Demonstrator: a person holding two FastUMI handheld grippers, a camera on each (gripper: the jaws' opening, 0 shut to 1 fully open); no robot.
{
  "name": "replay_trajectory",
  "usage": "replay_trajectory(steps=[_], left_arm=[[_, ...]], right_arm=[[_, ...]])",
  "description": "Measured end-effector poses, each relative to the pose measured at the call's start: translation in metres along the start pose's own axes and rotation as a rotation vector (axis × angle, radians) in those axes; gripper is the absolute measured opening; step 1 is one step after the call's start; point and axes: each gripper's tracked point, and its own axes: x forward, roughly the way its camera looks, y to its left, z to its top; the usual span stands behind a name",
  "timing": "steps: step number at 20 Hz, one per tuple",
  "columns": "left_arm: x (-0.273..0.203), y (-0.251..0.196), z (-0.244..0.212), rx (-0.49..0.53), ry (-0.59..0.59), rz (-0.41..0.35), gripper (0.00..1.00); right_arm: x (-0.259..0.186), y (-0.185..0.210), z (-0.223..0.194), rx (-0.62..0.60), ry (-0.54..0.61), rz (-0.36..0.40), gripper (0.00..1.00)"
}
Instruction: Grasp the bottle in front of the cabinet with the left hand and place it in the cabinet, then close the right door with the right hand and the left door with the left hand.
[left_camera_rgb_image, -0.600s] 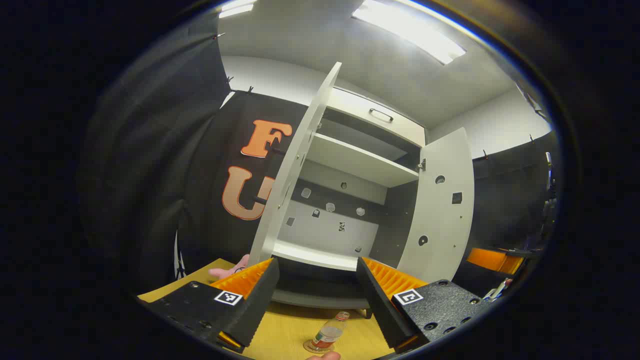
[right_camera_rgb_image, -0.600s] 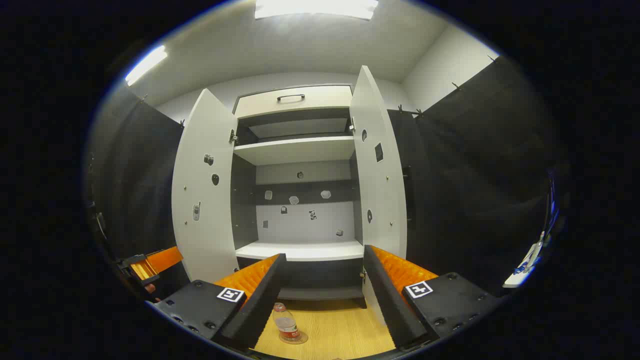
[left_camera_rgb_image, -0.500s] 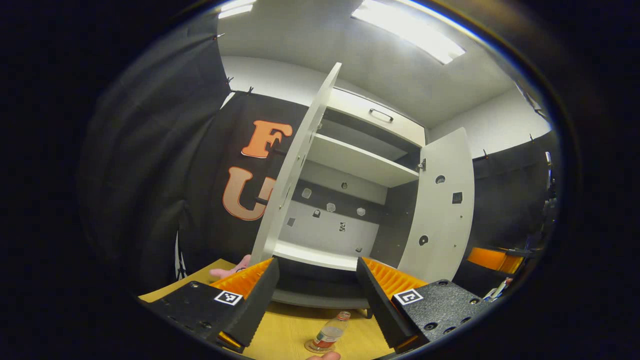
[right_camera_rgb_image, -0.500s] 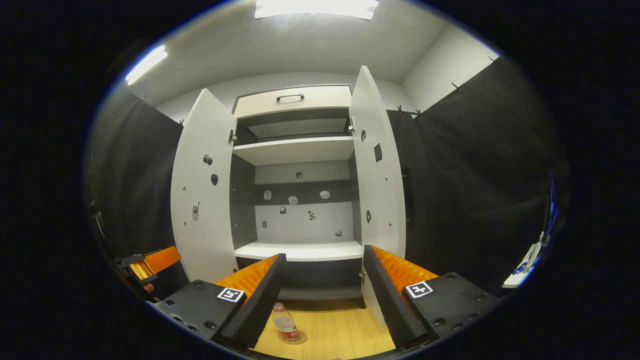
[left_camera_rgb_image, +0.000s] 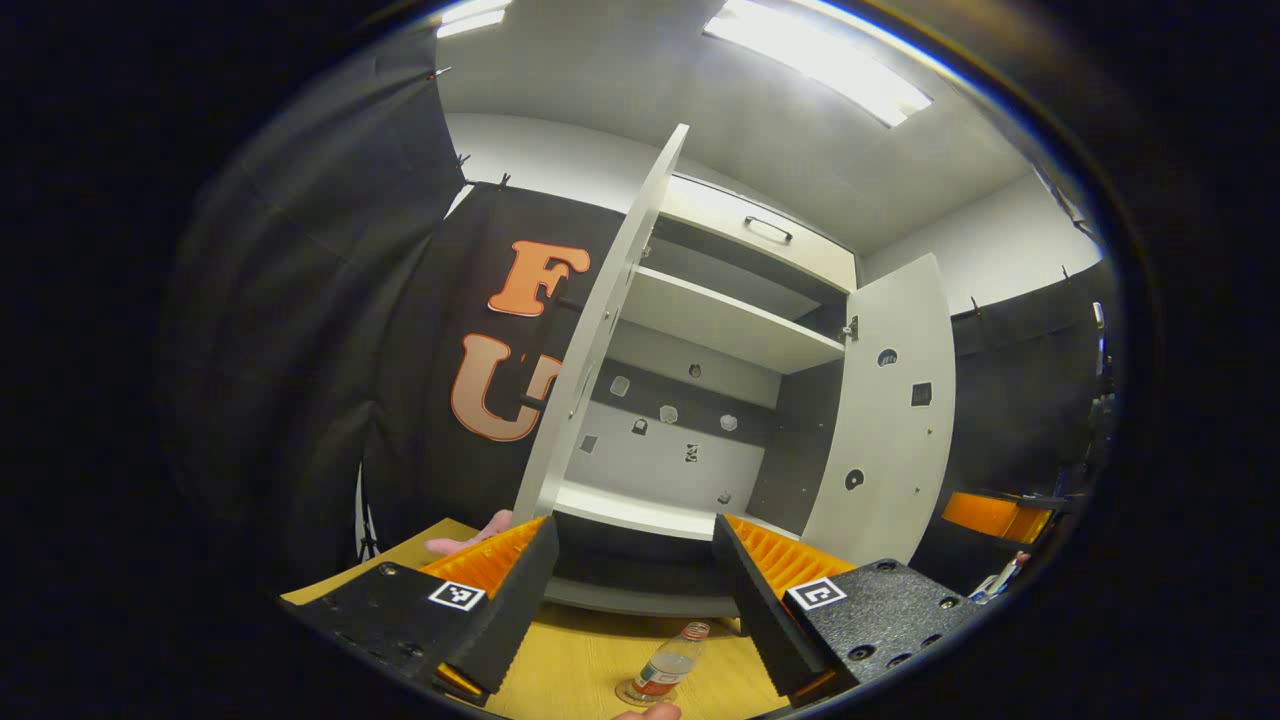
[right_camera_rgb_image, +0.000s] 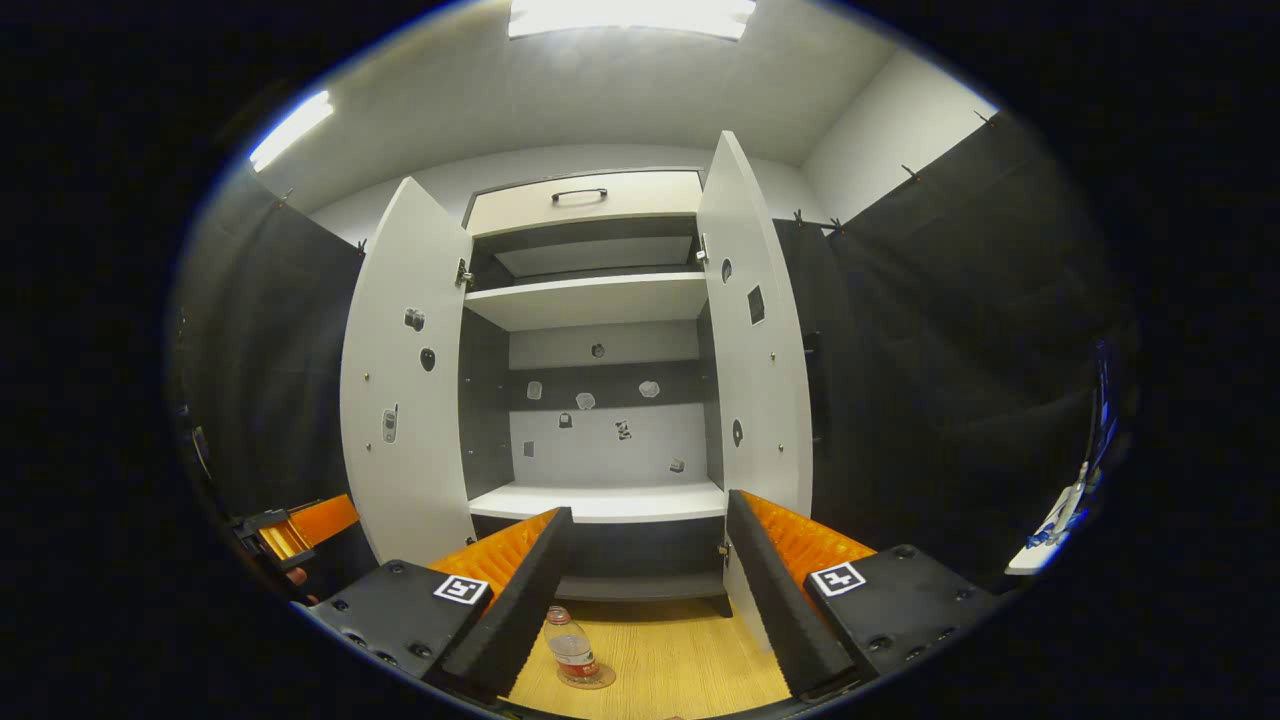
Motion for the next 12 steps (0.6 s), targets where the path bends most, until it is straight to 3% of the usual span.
replay_trajectory(steps=[6,9,10,12], left_arm=[[0.026,-0.034,-0.001,-0.008,0.013,-0.021,0.95],[0.046,-0.063,-0.006,-0.042,0.015,-0.079,0.95],[0.053,-0.076,-0.011,-0.052,0.018,-0.102,0.95],[0.065,-0.095,-0.018,-0.063,0.022,-0.134,0.95]], right_arm=[[0.015,-0.003,0.007,-0.049,-0.02,-0.007,1.0],[0.019,0.003,0.008,0.041,-0.003,0.0,1.0],[0.019,0.004,0.007,0.07,0.011,0.006,0.94],[0.017,-0.008,0.008,0.071,0.023,-0.024,1.0]])
